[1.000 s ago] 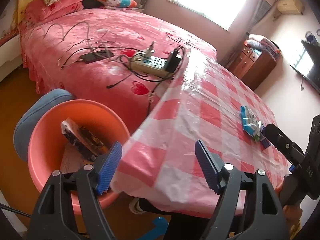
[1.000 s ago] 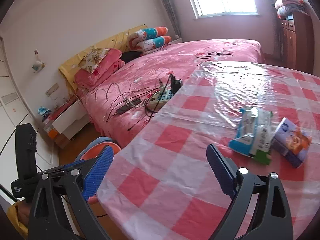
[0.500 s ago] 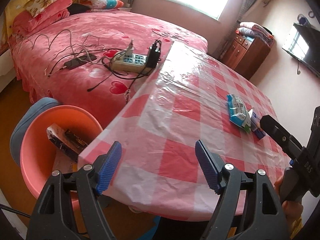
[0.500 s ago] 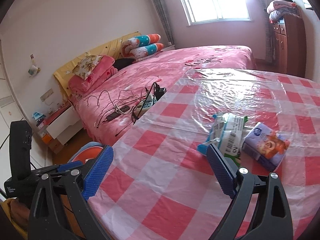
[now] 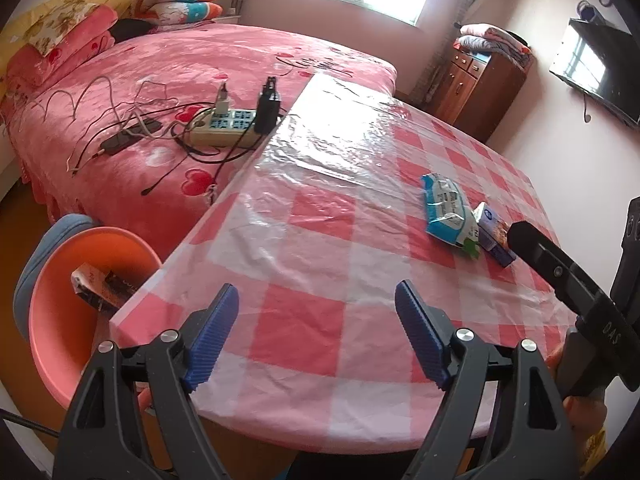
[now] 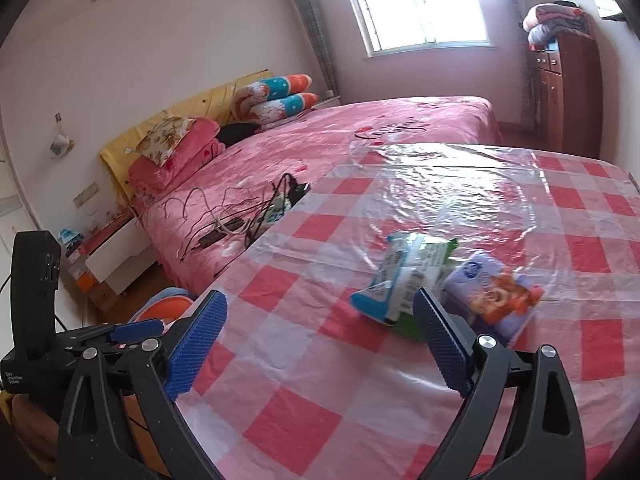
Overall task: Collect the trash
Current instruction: 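Move both open tools back to the table toward the remaining packets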
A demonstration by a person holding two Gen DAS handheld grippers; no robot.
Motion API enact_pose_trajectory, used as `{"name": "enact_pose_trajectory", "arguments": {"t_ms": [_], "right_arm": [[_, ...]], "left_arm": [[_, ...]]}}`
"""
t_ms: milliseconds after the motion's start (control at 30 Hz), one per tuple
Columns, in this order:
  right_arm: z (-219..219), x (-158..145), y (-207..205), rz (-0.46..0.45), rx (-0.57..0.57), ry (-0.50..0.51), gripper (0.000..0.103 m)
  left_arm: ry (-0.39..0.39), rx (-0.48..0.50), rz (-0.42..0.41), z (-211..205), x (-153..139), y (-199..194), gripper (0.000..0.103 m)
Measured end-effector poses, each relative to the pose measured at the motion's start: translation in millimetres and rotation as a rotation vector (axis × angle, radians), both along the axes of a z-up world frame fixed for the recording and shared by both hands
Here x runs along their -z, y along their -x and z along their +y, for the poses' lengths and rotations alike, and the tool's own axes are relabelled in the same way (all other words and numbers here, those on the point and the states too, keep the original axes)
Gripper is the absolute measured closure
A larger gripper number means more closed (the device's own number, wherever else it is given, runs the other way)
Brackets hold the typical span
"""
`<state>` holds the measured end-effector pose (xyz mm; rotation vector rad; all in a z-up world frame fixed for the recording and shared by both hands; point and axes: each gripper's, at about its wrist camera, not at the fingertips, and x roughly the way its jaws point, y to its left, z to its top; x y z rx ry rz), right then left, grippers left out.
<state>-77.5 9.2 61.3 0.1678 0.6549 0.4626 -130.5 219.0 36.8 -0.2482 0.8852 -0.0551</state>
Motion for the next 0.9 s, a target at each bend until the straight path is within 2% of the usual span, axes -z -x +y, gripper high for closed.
{"name": "enact_pose_trajectory", "arguments": {"t_ms": [700, 900], "right_arm": [[-73.7, 4.2, -11.0, 0.036, 0.123, -0.055, 0.01], [-100.1, 13.0, -25.3, 0.093, 0.178, -0.052, 0.01]], "left_arm": [[-0.057, 0.123, 0.017, -70.6, -2.6, -23.4, 0.021], [-0.076, 0.162, 0.022, -88.0, 0.8, -30.2, 0.021]]}}
